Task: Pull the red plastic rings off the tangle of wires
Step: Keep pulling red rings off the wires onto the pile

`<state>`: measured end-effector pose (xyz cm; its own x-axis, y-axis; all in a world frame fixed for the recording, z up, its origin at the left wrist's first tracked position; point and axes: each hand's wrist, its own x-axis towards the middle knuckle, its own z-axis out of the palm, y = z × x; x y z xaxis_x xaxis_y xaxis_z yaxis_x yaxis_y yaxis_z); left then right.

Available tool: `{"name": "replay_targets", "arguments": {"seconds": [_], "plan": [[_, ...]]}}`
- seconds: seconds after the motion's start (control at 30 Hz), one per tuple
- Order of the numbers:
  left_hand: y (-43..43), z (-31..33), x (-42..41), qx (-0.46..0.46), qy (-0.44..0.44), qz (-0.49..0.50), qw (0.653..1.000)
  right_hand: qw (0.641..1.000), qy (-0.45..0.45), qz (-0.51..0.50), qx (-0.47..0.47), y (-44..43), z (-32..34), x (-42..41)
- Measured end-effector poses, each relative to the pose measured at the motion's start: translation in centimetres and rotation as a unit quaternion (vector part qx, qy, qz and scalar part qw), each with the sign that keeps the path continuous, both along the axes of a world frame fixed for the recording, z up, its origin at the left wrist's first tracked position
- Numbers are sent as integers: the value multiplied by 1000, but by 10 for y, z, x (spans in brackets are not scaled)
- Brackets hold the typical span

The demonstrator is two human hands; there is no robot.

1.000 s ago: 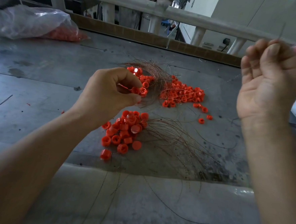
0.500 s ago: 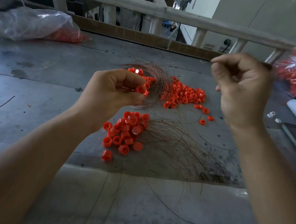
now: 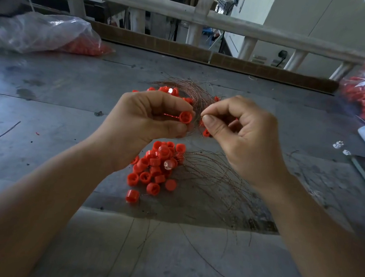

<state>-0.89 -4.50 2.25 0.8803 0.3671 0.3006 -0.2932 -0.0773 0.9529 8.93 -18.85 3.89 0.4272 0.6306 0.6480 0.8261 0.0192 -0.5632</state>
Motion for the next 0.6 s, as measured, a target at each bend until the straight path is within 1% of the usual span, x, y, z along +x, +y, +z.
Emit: {"name": "replay_targets", "arguments": {"seconds": [0.2,0.27,0.6], "plan": [[-1,0,-2,-5,3,-44,999,1000,4,4,-17,-2,1,0],[-1,-1,-3,-20,-4,-54,998,1000,8,0,-21,-2,1,0],[-5,0,-4,-36,-19,-70,997,999,0,-23,-41,-3,0,-2]]}}
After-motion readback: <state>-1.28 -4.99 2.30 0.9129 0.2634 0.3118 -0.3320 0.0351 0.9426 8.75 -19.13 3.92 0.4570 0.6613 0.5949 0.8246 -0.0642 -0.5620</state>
